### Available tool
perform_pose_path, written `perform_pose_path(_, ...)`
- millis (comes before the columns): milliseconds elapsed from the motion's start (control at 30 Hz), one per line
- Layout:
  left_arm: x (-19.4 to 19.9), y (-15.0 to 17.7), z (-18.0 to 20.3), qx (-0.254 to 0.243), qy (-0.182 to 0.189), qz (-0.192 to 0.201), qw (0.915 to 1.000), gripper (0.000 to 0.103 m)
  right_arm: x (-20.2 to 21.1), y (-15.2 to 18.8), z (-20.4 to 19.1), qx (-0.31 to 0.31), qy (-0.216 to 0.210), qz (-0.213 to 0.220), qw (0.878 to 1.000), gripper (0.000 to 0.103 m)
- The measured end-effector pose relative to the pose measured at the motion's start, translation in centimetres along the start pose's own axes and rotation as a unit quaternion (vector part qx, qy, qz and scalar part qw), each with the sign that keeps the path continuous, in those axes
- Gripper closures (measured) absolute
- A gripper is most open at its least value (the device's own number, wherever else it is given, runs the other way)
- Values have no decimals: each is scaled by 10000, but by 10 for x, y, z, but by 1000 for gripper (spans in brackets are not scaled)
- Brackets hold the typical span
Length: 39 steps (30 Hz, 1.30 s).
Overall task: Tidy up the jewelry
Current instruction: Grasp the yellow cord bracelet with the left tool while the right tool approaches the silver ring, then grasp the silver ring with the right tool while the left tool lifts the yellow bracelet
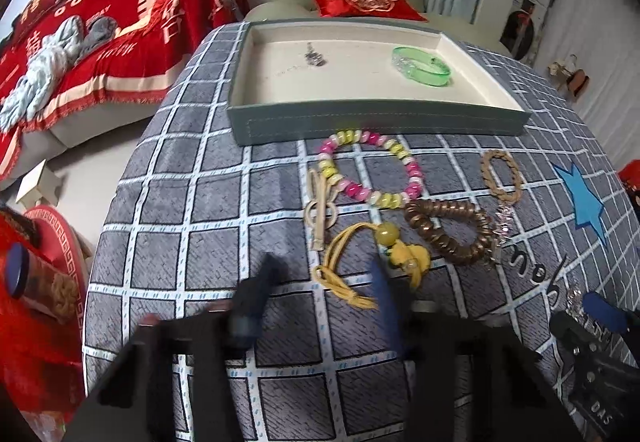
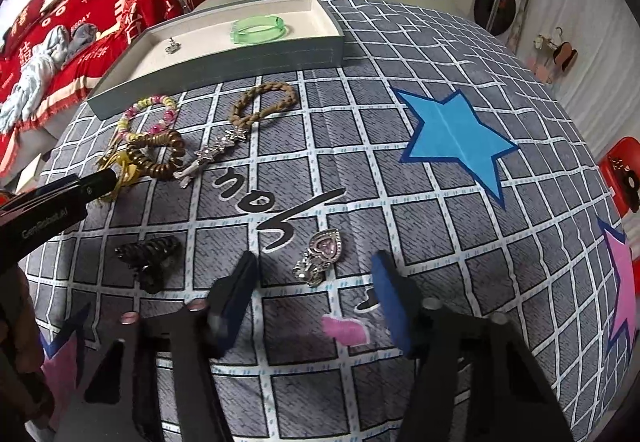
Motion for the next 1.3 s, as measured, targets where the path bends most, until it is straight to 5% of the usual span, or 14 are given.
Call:
perform_pose_path(67,2,0,3,-46,89,3,9999,79,2,1,-2,24,9,29,10000,71)
perform_pose_path(133,4,2,5,3,295,-29,9996,82,3,1,-3,15,-37,35,10000,85)
perform_pose_path(567,37,2,-9,233,914,100,9955,82,19,-6,12,-449,-670,200,9965,89)
perform_pose_path(867,58,-18,-12,286,1078,348,9932,82,35,-27,15,-543,-902,427,9935,90)
perform_pose_path(1067,56,-12,-15,198,877,316,9954,82,25,-14,18,-647,-1045,119,9923,89)
perform_pose_path(1100,55,-10,-16,142,769,326,9964,82,22,-10,19,-641,-993,51,9930,85)
perform_pose_path(1167,55,-5,-18,31,577,359,9977,82,19,-3,22,-625,-906,-8,9939,55)
perform_pose_path(1200,54,-2,-19,-3,482,359,9982,82,18,-1,22,-628,-895,-9,9940,31)
perform_pose_path(1300,51,5,-23,-14,326,271,9991,81,23,0,23,-592,-864,118,9944,28)
Point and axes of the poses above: each gripper's, at about its wrist camera, not at the fingertips, and x roughly against the way its jaws point, z to its right, y to its underside, the point moved 10 cm from there along -x, roughly the way its jaws point, and after that the axes turned 4 degrees about -y, right-handed, at the moved point
